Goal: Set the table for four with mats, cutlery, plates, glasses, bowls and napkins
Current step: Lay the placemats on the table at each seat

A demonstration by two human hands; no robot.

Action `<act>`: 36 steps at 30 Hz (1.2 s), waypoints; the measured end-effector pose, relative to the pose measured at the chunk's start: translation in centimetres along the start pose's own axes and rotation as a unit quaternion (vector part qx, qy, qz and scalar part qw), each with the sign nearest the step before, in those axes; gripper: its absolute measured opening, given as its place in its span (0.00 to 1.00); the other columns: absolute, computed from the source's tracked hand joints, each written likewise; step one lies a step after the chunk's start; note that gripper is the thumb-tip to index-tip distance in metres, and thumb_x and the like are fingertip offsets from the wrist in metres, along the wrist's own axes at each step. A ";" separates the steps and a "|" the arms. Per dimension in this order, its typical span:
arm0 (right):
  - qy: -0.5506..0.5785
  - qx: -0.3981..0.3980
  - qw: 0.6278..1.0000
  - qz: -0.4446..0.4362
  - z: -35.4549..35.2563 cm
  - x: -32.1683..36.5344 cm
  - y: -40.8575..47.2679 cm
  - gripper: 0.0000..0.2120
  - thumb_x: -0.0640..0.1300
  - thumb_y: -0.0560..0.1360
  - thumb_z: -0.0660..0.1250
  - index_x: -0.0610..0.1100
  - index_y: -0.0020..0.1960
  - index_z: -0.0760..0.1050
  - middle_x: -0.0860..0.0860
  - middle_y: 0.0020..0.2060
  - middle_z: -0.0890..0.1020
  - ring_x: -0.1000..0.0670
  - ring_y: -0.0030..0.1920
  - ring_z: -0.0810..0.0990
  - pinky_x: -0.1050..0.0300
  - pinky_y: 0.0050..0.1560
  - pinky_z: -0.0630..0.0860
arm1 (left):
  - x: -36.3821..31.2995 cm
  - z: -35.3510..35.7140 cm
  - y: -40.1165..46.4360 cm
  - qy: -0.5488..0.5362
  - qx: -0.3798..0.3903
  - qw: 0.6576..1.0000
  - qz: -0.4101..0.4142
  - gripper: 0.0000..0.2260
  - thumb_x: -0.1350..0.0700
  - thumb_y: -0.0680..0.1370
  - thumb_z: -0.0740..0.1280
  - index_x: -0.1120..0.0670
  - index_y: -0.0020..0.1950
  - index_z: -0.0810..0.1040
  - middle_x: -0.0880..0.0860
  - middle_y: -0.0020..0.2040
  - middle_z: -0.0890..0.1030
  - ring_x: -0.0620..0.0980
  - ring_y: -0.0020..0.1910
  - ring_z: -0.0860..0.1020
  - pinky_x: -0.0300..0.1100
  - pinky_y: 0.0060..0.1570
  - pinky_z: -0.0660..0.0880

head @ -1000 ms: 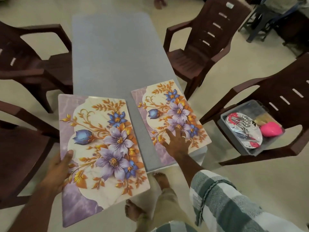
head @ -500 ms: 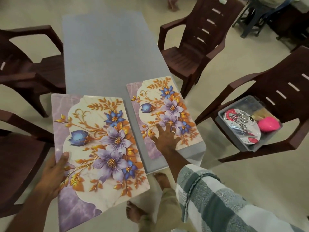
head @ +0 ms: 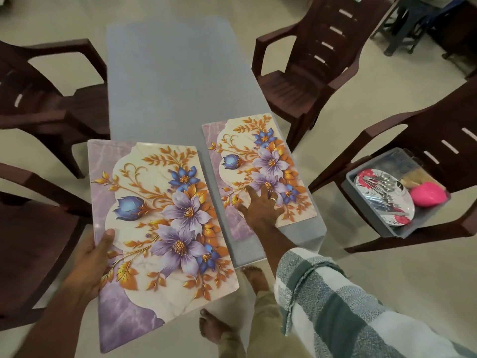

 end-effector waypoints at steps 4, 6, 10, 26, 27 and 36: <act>-0.003 0.004 1.000 -0.002 -0.3 -0.6 0.2 0.33 0.70 0.75 0.62 0.65 0.76 0.57 0.48 0.79 0.55 0.36 0.78 0.54 0.22 0.67 0.58 | 0.2 0.5 0.2 -0.004 -0.001 1.000 -0.001 0.11 0.46 0.79 0.66 0.50 0.56 0.80 0.54 0.51 0.86 0.62 0.51 0.84 0.61 0.53 0.80; -0.012 0.004 1.000 -0.006 -0.1 -0.8 0.1 0.32 0.70 0.75 0.61 0.65 0.76 0.56 0.47 0.78 0.56 0.36 0.78 0.54 0.23 0.67 0.59 | 0.3 0.8 0.4 -0.005 0.002 1.000 0.003 0.11 0.45 0.78 0.66 0.50 0.56 0.80 0.55 0.51 0.86 0.61 0.50 0.85 0.60 0.51 0.81; -0.023 0.007 1.000 -0.006 0.1 -0.5 -0.5 0.32 0.69 0.76 0.61 0.64 0.76 0.56 0.46 0.78 0.55 0.36 0.78 0.53 0.23 0.67 0.59 | 0.8 0.6 1.0 -0.011 0.005 1.000 -0.001 0.17 0.44 0.77 0.68 0.53 0.60 0.80 0.57 0.55 0.85 0.64 0.53 0.84 0.69 0.57 0.76; 0.423 0.067 0.902 -0.055 -1.9 5.1 -4.2 0.08 0.49 0.82 0.65 0.47 0.50 0.81 0.52 0.42 0.84 0.49 0.44 0.82 0.54 0.45 0.76 | -0.3 -0.3 1.0 -0.082 0.034 0.996 0.031 0.15 0.54 0.82 0.65 0.59 0.67 0.76 0.61 0.58 0.84 0.62 0.54 0.84 0.54 0.46 0.83; 0.476 0.103 0.872 -0.049 -1.6 6.4 -4.9 0.06 0.48 0.80 0.69 0.48 0.45 0.81 0.53 0.39 0.84 0.50 0.40 0.82 0.55 0.42 0.76 | -0.5 -0.4 0.8 -0.089 0.045 0.994 0.033 0.15 0.55 0.82 0.65 0.59 0.67 0.76 0.62 0.58 0.83 0.62 0.54 0.84 0.53 0.45 0.83; 0.516 -0.009 0.856 0.023 -1.8 10.5 -5.8 0.09 0.45 0.64 0.81 0.46 0.38 0.81 0.52 0.33 0.83 0.52 0.34 0.79 0.52 0.39 0.79 | -1.8 -2.6 0.6 -0.120 0.069 0.990 0.029 0.19 0.47 0.82 0.66 0.55 0.69 0.75 0.60 0.60 0.83 0.62 0.58 0.82 0.65 0.61 0.76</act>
Point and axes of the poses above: each hand's wrist, its own y-axis towards the middle knuckle, its own z-axis out of the palm, x = y × z, the point moved 5 cm from there along y, towards the middle knuckle
